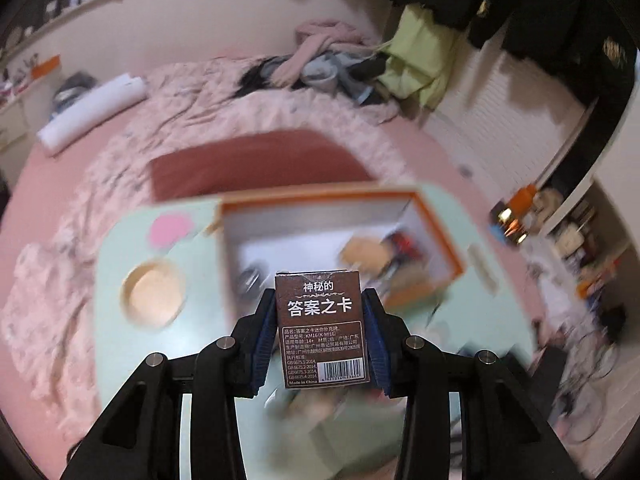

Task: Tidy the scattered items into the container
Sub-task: 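Lift the card box out and place it on the table, left gripper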

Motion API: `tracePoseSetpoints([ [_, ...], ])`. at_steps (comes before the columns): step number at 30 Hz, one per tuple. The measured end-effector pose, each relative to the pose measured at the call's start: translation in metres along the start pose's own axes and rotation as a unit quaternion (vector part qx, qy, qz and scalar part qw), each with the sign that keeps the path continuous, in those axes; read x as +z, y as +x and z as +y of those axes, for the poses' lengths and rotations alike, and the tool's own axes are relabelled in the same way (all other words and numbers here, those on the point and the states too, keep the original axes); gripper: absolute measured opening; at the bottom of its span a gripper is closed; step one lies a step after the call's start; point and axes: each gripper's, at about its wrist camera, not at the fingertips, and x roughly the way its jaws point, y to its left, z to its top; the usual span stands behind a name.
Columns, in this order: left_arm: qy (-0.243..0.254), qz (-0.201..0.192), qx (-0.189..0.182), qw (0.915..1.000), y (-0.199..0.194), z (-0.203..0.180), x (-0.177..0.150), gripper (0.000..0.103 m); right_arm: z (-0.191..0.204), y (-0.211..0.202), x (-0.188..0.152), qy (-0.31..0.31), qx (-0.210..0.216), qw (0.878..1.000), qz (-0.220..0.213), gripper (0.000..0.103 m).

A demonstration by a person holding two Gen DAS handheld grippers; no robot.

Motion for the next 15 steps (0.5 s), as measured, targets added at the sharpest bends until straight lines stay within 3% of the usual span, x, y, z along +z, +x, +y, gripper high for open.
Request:
tracePoseSetpoints([
  [3, -0.020, 0.024, 0.026, 0.9992, 0.013, 0.022, -0.034, 0.040, 0.000, 0.000, 0.000, 0.000, 0.000, 1.000, 0.000, 0.099],
  [6, -0.048, 0.042, 0.021, 0.9977, 0.040, 0.036, -0.056, 0.040, 0.001, 0.002, 0.000, 0.000, -0.001, 1.000, 0.001, 0.100],
  [10, -0.042, 0.048, 0.023, 0.9977, 0.063, 0.018, -0.063, 0.040, 0.001, 0.002, 0.000, 0.000, -0.001, 1.000, 0.001, 0.100],
  [13, -0.037, 0.041, -0.002, 0.9984, 0.067, 0.006, -0.062, 0.041, 0.001, 0.002, 0.000, 0.000, 0.000, 1.000, 0.001, 0.100],
  [15, -0.040, 0.034, -0.013, 0.9985, 0.066, 0.003, -0.061, 0.051, 0.000, 0.002, -0.001, 0.000, -0.001, 1.000, 0.001, 0.100],
])
